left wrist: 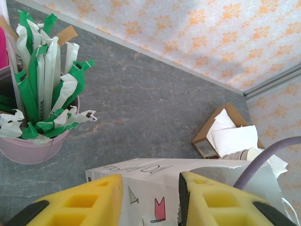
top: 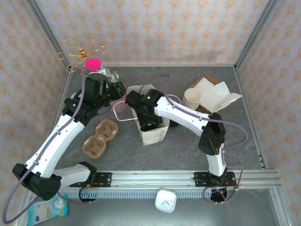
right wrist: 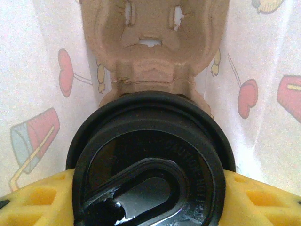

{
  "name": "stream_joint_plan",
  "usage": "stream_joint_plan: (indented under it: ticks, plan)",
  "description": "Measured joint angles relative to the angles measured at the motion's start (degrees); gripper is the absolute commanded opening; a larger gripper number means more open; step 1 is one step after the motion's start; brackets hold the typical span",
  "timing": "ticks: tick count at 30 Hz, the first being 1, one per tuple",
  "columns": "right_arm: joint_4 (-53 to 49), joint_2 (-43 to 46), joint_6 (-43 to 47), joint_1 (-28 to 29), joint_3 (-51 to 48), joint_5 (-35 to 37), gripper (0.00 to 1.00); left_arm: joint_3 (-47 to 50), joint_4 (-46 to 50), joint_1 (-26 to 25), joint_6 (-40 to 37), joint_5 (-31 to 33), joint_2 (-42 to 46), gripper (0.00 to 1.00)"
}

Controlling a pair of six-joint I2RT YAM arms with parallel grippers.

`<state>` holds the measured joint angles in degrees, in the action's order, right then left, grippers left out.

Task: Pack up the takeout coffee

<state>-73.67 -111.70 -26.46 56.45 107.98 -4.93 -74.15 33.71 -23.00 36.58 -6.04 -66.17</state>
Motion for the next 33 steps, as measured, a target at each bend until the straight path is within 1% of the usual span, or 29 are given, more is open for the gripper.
stream_joint_plan:
  ticks: [8, 16, 27, 33]
  plan:
    - [0.02, -0.20, 0.17, -0.48, 0.90, -0.39, 0.51, 0.00, 0.90, 0.90, 0.02, -0.59, 0.07, 0.39]
    - [0.02, -0.76, 0.15, -0.28, 2.86, 0.70, 0.51, 0.31, 1.46, 1.01, 0.04, -1.03, 0.04, 0.39]
    - [5.20, 0.44, 0.17, -0.26, -3.50, 0.22, 0.51, 0.74, 1.62, 1.05, 0.04, -1.44, 0.04, 0.39]
    - [6.67, 1.44, 0.17, -0.26, -5.27, 0.17, 0.51, 0.81, 1.77, 1.38, 0.04, -1.66, 0.04, 0.41]
